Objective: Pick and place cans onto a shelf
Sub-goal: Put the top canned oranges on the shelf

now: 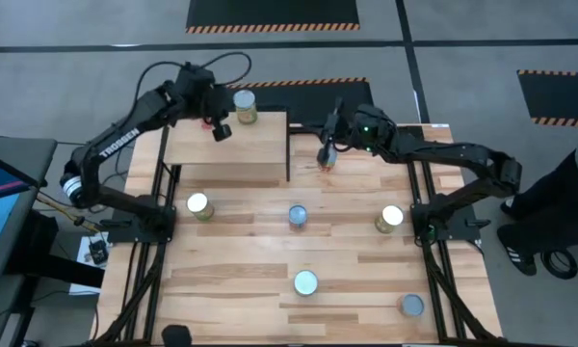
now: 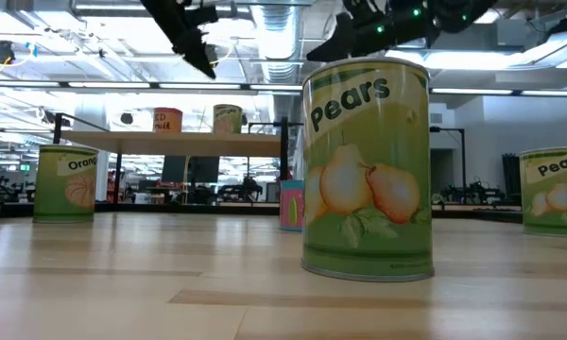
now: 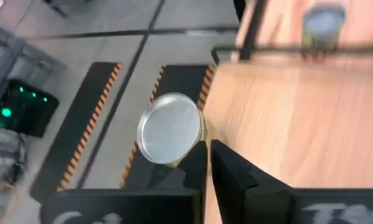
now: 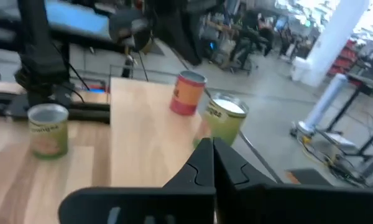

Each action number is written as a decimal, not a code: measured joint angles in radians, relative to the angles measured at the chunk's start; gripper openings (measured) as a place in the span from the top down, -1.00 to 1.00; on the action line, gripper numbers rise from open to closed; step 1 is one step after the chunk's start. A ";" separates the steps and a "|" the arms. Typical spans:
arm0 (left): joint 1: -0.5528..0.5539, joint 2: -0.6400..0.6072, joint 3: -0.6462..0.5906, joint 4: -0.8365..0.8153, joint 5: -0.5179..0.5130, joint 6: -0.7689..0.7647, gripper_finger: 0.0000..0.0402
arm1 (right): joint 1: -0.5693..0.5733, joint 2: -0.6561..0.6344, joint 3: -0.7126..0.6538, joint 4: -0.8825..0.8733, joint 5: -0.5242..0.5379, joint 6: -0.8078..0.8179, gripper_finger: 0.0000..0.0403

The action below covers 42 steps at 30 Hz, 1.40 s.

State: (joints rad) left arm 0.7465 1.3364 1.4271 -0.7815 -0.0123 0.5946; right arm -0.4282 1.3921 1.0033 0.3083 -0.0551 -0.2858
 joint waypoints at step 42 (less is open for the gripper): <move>-0.049 0.202 0.004 0.096 -0.237 0.339 0.69 | 0.011 0.002 -0.125 0.143 -0.027 0.023 0.98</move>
State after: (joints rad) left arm 0.6973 1.5387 1.4307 -0.6859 -0.2497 0.9338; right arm -0.4176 1.3941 0.8780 0.4511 -0.0818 -0.2630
